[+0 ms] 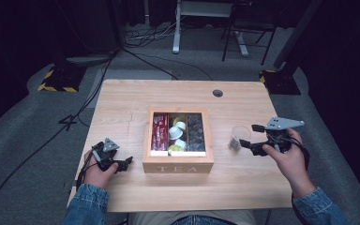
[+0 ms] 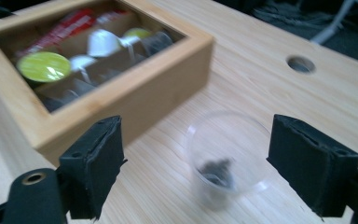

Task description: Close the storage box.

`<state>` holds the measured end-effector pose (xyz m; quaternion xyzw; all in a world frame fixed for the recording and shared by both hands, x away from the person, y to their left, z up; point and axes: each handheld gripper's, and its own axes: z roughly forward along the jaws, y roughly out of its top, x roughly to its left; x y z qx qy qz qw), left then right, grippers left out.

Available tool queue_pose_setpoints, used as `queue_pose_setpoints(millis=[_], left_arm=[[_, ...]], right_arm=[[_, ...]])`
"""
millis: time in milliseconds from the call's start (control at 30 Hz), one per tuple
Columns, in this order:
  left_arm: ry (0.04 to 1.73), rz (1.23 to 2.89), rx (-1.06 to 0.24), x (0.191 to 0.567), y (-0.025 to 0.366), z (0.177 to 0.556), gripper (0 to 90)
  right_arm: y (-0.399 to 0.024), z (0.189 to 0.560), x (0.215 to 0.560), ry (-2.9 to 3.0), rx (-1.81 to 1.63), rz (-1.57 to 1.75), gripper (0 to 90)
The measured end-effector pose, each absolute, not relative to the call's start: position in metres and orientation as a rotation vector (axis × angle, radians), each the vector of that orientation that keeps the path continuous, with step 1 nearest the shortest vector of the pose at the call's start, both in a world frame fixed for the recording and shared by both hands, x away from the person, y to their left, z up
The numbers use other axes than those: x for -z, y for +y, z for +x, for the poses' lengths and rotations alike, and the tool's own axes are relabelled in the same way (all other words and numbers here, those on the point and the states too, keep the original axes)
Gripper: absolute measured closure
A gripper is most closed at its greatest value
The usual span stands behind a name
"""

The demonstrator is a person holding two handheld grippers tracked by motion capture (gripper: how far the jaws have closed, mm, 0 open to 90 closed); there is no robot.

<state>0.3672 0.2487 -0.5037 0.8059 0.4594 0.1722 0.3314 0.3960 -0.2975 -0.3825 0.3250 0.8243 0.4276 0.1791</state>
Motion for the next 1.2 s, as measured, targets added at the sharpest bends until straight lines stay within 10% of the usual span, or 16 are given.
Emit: queue_pose_setpoints(millis=[1200], left_arm=[[1.197,2.107,-0.460,0.504,0.248,0.367,17.1]], right_arm=[[-0.371,0.426,0.486,2.265,-0.933,1.180,17.4]])
